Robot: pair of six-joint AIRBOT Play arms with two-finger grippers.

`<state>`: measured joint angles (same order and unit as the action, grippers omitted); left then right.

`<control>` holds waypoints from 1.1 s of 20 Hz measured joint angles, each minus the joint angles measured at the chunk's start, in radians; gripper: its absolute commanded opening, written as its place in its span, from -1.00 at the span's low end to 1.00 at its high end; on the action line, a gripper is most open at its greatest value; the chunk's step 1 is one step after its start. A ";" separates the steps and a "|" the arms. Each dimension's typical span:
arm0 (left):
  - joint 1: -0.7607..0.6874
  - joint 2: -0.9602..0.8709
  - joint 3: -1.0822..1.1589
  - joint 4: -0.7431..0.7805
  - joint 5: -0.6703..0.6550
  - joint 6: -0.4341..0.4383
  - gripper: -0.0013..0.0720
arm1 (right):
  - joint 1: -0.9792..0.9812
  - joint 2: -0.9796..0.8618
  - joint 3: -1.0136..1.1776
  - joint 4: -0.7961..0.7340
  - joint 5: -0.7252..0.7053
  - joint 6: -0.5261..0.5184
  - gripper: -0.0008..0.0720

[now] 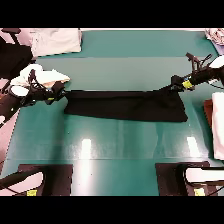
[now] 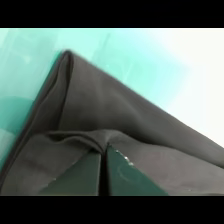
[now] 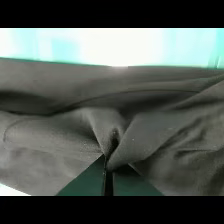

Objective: Fold the shirts.

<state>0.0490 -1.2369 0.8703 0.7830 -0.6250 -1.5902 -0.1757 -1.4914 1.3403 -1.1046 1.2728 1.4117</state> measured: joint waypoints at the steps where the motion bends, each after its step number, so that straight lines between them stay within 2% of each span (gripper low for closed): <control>1: 0.000 -0.018 0.014 -0.006 0.002 0.007 -0.88 | 0.000 -0.015 0.002 -0.001 0.002 0.000 -0.52; 3: 0.000 -0.051 0.036 -0.013 0.004 0.016 -0.88 | 0.000 -0.034 0.003 -0.021 0.003 0.000 -0.48; 4: 0.000 -0.064 0.044 -0.016 0.004 0.019 -0.87 | 0.000 -0.038 0.004 -0.040 0.003 0.000 -0.36; 5: 0.000 -0.074 0.049 -0.017 0.005 0.022 -0.51 | 0.000 -0.040 0.004 -0.067 0.003 0.000 -0.29; 6: 0.000 -0.081 0.053 -0.017 0.006 0.025 -0.40 | 0.000 -0.041 0.005 -0.093 0.001 0.001 -0.29; 7: 0.000 -0.085 0.056 -0.017 0.006 0.027 -0.40 | -0.005 -0.040 0.005 -0.112 -0.002 0.002 -0.28; 8: 0.000 -0.090 0.059 -0.017 0.003 0.032 -0.40 | -0.012 -0.036 0.006 -0.127 0.000 0.006 -0.16; 11: 0.000 -0.093 0.090 -0.009 -0.056 0.073 -0.41 | -0.046 0.007 0.006 -0.156 0.016 0.014 0.77; 12: 0.000 -0.090 0.109 -0.002 -0.085 0.090 -0.41 | -0.063 0.029 0.006 -0.166 0.018 0.015 0.91; 17: -0.051 -0.077 0.263 0.127 -0.283 0.153 -0.44 | -0.189 0.116 0.006 -0.169 0.030 0.017 0.98; 18: -0.085 -0.077 0.297 0.182 -0.317 0.157 -0.49 | -0.219 0.114 0.006 -0.134 0.037 0.008 0.99; 19: -0.121 -0.077 0.326 0.232 -0.342 0.157 -0.74 | -0.248 0.103 0.006 -0.090 0.050 -0.008 0.99; 20: -0.163 -0.079 0.351 0.283 -0.364 0.155 -0.88 | -0.278 0.083 0.006 -0.048 0.068 -0.029 0.99; 22: -0.235 -0.080 0.383 0.357 -0.371 0.140 -0.88 | -0.328 0.032 0.006 0.019 0.101 -0.066 0.99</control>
<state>-0.1856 -1.3174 1.2530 1.1397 -0.9958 -1.4502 -0.5041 -1.4590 1.3464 -1.0855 1.3739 1.3457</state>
